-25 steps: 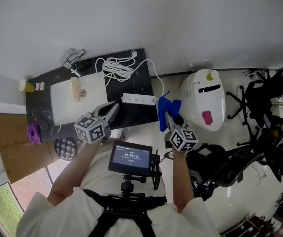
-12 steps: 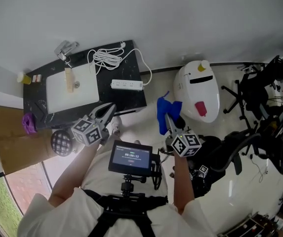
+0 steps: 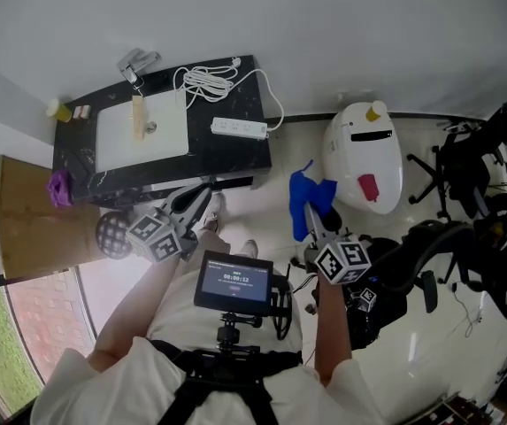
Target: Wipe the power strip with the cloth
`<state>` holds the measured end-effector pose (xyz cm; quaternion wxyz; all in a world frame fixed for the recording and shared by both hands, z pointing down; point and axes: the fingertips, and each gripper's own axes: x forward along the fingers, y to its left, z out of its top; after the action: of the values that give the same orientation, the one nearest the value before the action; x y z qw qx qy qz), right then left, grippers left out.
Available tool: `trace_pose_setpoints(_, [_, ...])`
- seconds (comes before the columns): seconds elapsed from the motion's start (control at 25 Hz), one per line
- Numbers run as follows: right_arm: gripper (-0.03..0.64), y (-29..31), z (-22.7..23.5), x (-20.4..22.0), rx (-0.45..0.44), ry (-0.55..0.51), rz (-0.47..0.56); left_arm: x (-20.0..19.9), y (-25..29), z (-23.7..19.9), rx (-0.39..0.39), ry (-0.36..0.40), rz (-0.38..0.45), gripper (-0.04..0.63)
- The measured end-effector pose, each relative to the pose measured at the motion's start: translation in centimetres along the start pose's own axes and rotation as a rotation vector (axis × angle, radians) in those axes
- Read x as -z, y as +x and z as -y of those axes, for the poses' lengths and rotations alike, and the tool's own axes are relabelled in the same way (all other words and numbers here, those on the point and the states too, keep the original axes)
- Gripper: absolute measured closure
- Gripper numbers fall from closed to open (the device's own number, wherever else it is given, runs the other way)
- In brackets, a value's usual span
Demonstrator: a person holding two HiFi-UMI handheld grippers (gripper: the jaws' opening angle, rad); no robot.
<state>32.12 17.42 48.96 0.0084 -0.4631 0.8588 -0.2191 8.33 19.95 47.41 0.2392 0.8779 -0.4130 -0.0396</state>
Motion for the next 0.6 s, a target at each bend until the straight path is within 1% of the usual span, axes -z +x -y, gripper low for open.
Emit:
trace_pose_setpoints(0.12, [0.512,-1.0,-1.6,0.7,-0.018,-0.001,-0.002,0.0,-2.5,0.7,-0.009,-0.009,0.039,0.577])
trace_pose_setpoints(0.16, [0.512,-1.2,-2.1,0.8,-0.023,0.0,-0.002,0.0,-3.3,0.9,-0.013,-0.01,0.044,0.555])
trace_pose_setpoints(0.24, [0.512,-1.4,-3.3,1.0,-0.034,0.003,0.001,-0.2,-4.6,0.9,-0.019,-0.001,0.051,0.554])
trace_pose_setpoints(0.36, [0.512,-1.4,-4.8,1.5,-0.036,0.002,-0.003,-0.6,-6.2,0.5,-0.021,0.003,0.053,0.551])
trace_pose_setpoints(0.6, [0.512,-1.4,-7.8,2.0,-0.014,0.003,-0.003,-0.9,-8.5,-1.2,-0.006,-0.023,0.039,0.549])
